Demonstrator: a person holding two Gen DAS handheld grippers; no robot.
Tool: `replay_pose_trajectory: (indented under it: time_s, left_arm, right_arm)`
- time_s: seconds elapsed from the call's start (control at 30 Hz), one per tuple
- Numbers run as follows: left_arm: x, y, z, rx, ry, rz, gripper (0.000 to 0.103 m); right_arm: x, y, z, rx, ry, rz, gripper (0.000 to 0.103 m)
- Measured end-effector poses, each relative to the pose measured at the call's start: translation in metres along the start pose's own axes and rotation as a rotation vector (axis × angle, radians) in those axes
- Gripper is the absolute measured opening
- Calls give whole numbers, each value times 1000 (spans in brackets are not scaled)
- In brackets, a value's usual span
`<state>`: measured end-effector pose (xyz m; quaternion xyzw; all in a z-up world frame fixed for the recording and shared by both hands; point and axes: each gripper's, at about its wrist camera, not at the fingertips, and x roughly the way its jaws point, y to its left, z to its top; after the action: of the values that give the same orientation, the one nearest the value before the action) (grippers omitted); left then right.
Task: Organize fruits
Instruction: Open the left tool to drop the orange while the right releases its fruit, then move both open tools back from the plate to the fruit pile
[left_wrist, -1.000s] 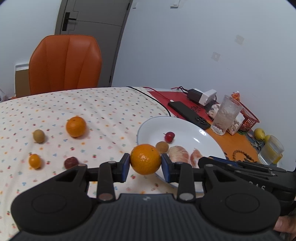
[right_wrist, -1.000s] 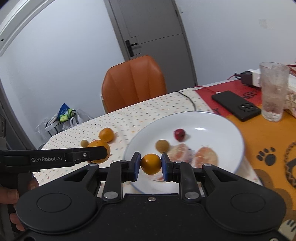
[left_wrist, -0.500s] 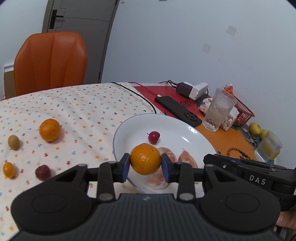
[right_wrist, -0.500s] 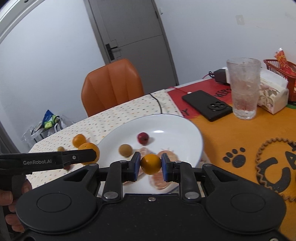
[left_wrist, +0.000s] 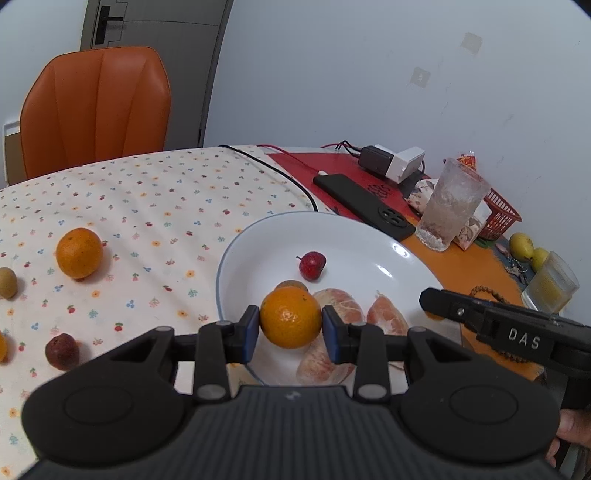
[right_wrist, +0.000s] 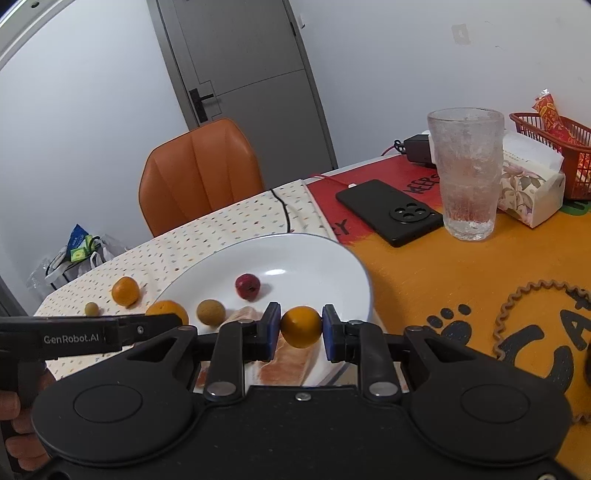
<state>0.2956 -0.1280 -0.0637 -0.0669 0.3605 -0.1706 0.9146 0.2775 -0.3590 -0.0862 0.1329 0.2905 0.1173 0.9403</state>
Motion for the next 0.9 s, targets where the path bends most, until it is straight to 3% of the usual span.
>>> replay_pose_trajectory:
  time_s: [0.4,0.47,0.53,0.6,0.9]
  left_arm:
    - [-6,5,4,-19,-15,24,38]
    - [-10,6,4,-20,-18,25,38]
    - [-15,6,4,-22,-21,30,42]
    - [-20,8,4,-28,-29,32,53]
    - [-41,18,1,-56,-59,42,73]
  right_arm:
    - [5,-3,4,0,-9,-21,23]
    - [5,-3,4,0,-14,-24,27]
    - [3,-2,4,-1,-25,-38,30]
    - [2,-1,4,2,-23,-36,32]
    - [-9,14,2,-9,-33,1,41]
